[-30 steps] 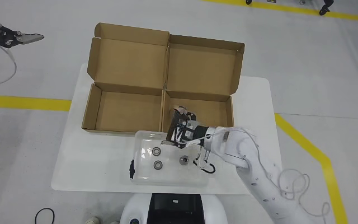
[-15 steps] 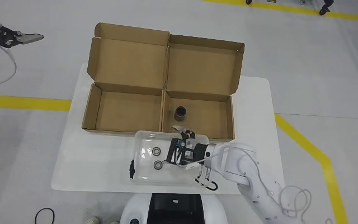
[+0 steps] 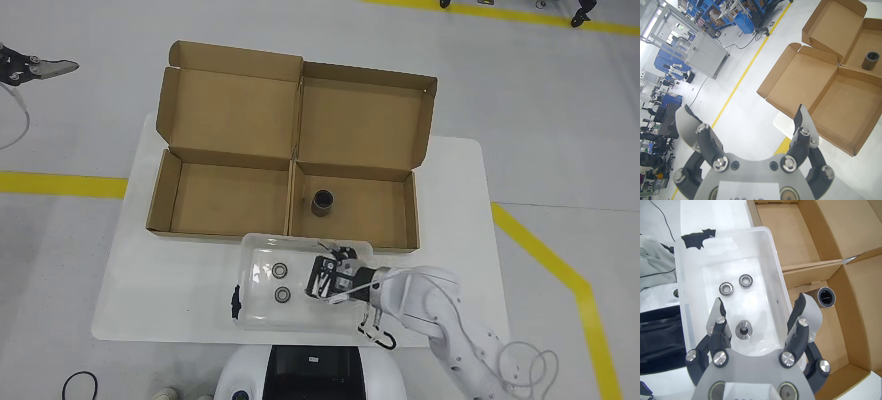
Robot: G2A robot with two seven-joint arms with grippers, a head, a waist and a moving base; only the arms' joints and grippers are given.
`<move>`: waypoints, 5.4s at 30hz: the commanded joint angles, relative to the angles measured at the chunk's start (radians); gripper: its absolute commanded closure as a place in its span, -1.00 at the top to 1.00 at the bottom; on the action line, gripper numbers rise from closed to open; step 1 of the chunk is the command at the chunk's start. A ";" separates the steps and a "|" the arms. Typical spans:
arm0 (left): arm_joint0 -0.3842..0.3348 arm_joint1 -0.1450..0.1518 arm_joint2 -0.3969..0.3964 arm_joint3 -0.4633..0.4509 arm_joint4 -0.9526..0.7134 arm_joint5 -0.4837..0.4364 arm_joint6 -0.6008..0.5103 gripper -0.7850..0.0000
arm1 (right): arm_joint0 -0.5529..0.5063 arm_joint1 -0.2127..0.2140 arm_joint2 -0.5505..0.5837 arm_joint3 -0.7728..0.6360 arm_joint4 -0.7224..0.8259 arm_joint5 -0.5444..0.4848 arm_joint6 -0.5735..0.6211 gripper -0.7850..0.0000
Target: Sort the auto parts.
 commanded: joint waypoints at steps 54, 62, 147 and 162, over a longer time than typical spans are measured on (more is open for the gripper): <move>0.000 0.000 0.000 0.000 0.000 0.000 0.000 1.00 | 0.036 0.017 -0.084 0.138 0.060 0.058 0.183 -1.00; 0.000 0.000 0.000 0.000 0.000 0.000 0.000 1.00 | 0.049 0.021 -0.081 0.097 0.102 0.027 0.154 -1.00; 0.000 0.000 0.000 0.000 0.000 0.000 0.000 1.00 | 0.299 0.038 0.045 0.105 0.263 -0.003 -0.348 -1.00; 0.000 0.000 0.000 0.000 0.000 0.000 0.000 1.00 | 0.283 0.036 0.041 0.243 0.299 0.073 -0.256 -1.00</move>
